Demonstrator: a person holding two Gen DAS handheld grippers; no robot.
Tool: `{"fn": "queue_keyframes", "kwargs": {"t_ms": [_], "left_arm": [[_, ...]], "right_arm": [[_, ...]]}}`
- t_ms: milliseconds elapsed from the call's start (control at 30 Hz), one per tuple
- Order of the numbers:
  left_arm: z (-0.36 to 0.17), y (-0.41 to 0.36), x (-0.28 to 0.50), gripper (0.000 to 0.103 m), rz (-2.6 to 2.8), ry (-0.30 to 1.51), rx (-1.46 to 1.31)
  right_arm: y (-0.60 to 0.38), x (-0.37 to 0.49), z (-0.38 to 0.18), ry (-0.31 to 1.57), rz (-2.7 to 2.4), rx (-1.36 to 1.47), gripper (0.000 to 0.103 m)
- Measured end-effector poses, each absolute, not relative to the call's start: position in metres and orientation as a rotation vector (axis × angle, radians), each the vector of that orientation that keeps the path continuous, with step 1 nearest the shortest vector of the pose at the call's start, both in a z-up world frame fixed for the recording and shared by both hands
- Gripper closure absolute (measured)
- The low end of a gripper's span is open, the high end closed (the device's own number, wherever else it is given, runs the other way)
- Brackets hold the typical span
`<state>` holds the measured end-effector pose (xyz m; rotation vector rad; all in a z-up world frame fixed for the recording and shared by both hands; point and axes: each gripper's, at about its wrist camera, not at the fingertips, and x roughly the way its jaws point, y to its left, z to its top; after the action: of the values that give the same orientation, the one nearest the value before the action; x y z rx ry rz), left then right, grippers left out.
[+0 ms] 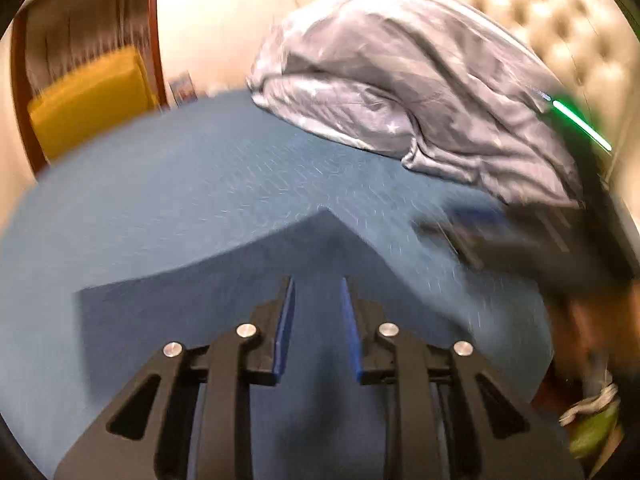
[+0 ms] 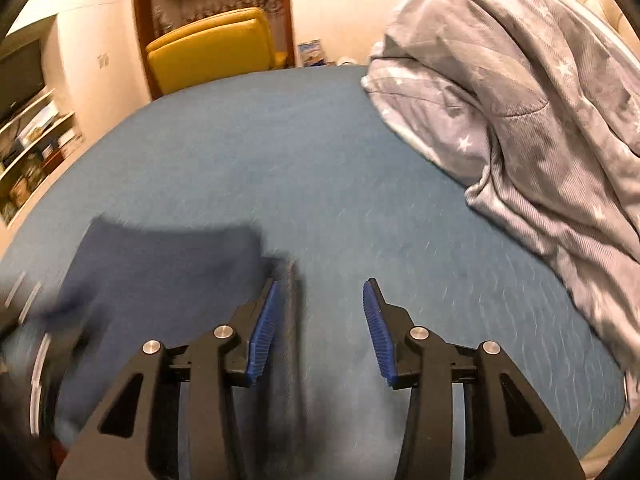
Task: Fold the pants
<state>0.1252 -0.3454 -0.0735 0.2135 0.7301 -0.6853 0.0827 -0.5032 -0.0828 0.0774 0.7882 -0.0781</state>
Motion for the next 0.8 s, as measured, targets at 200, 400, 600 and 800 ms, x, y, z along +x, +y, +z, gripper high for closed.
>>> {"fn": "queue_keyframes", "kwargs": {"t_ms": [200, 400, 600, 800], "left_arm": [[-0.121, -0.398, 0.210, 0.084, -0.759, 0.952, 0.210], [-0.133, -0.412, 0.208, 0.084, -0.749, 0.970, 0.245], [-0.085, -0.336, 0.174, 0.038, -0.679, 0.880, 0.133], [-0.055, -0.245, 0.107, 0.012, -0.602, 0.850, 0.071]], "right_arm": [[-0.468, 0.059, -0.114, 0.873, -0.093, 0.022, 0.065], [-0.474, 0.060, -0.136, 0.936, -0.132, 0.060, 0.067], [-0.460, 0.043, -0.109, 0.913, -0.217, 0.037, 0.058], [-0.424, 0.009, -0.071, 0.865, -0.281, 0.025, 0.026]]}}
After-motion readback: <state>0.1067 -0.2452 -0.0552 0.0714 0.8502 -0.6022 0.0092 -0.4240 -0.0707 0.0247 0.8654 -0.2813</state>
